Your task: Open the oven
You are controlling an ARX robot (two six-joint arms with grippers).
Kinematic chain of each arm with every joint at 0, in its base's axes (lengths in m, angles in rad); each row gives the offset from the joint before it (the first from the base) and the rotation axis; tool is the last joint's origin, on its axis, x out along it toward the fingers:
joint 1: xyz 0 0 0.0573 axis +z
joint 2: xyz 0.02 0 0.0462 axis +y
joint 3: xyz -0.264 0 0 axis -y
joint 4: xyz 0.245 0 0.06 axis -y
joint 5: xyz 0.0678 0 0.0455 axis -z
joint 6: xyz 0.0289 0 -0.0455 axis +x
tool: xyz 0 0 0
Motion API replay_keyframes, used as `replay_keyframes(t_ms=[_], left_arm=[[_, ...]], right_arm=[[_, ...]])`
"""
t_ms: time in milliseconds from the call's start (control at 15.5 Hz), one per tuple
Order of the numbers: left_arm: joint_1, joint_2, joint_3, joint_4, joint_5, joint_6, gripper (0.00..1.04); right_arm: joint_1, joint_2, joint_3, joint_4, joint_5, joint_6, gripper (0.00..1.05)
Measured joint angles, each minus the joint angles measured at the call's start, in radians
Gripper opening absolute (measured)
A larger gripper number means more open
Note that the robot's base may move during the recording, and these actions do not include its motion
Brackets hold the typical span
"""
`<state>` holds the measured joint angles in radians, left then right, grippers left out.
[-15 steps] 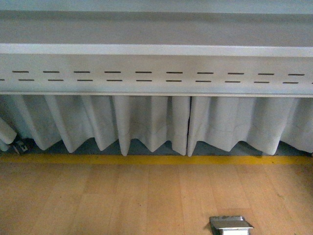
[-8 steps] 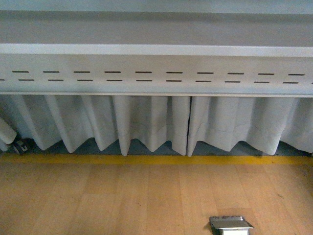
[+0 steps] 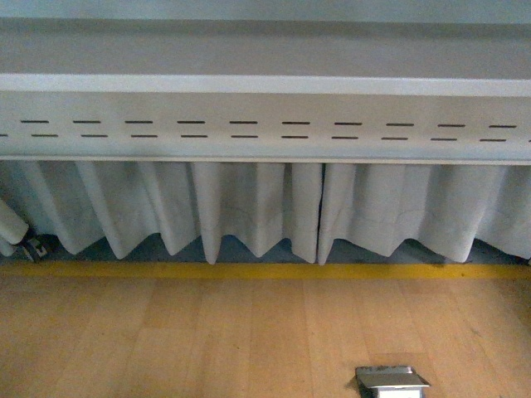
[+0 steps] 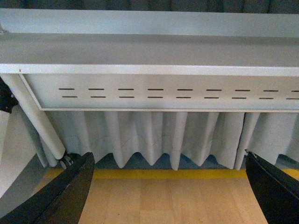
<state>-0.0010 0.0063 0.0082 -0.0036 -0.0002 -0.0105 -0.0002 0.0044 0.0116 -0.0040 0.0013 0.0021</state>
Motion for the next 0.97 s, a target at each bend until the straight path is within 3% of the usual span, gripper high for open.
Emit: replay_keyframes(t_ms=[970], left_arm=[[0.0, 0.0, 0.0, 0.0, 0.0, 0.003, 0.98]], right_arm=[[0.0, 0.0, 0.0, -0.001, -0.002, -0.002, 0.98]])
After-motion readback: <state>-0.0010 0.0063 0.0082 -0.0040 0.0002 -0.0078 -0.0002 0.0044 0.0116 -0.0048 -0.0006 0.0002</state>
